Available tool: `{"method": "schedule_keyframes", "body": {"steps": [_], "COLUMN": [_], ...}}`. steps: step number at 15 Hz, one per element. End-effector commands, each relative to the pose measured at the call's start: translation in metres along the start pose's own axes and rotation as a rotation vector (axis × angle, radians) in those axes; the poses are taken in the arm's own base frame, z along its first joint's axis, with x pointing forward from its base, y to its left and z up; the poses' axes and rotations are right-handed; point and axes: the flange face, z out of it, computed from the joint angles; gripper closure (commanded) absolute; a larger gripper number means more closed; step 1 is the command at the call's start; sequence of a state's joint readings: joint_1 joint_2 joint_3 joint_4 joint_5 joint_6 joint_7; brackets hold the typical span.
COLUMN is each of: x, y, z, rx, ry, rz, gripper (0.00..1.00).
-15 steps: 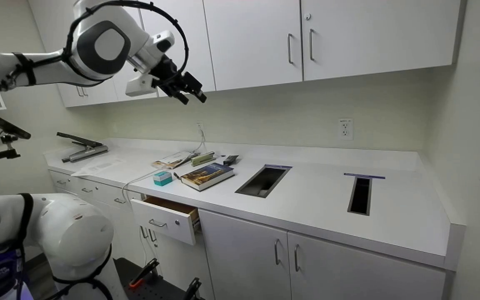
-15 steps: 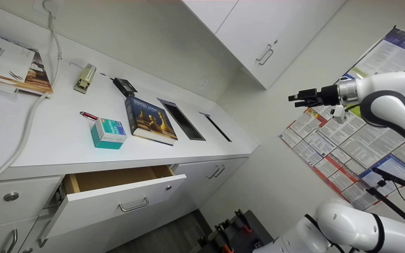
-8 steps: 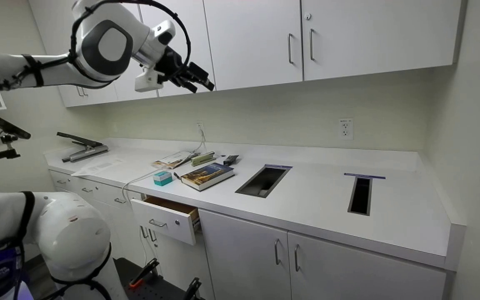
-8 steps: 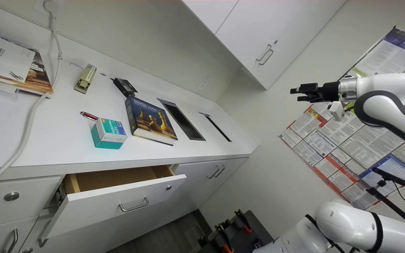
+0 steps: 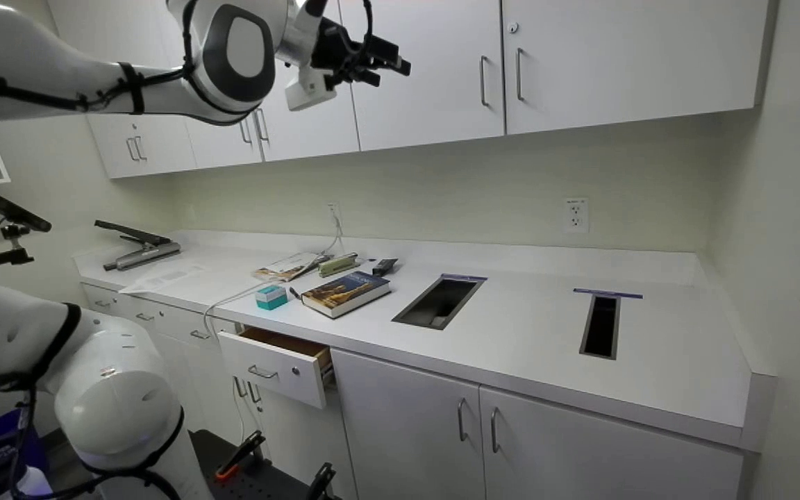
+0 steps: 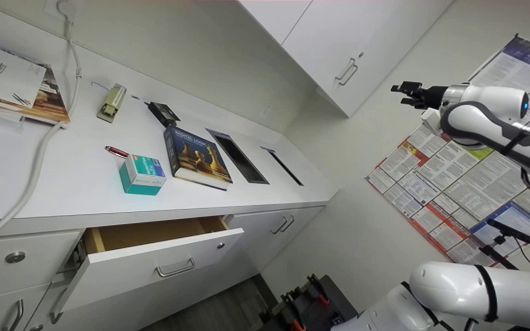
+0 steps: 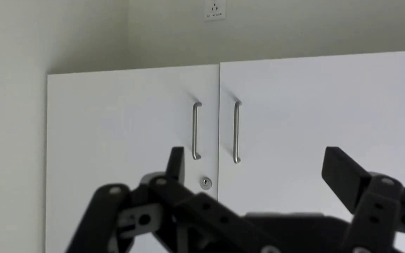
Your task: Open the second overhead cabinet door from the right
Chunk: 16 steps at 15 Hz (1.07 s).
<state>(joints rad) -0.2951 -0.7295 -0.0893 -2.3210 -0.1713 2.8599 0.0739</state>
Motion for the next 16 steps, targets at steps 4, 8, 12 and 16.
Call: {"method": "schedule_keyframes", "body": {"steps": [4, 8, 12, 16], "x": [0.062, 0.06, 0.072, 0.08], "y": [0.031, 0.047, 0.055, 0.056], "z": [0.068, 0.074, 0.079, 0.095], "rx": [0.185, 0.182, 0.17, 0.17], "ry": [0.002, 0.004, 0.008, 0.004], "rz": [-0.017, 0.006, 0.013, 0.022], "gripper": [0.0, 0.0, 0.0, 0.0]}}
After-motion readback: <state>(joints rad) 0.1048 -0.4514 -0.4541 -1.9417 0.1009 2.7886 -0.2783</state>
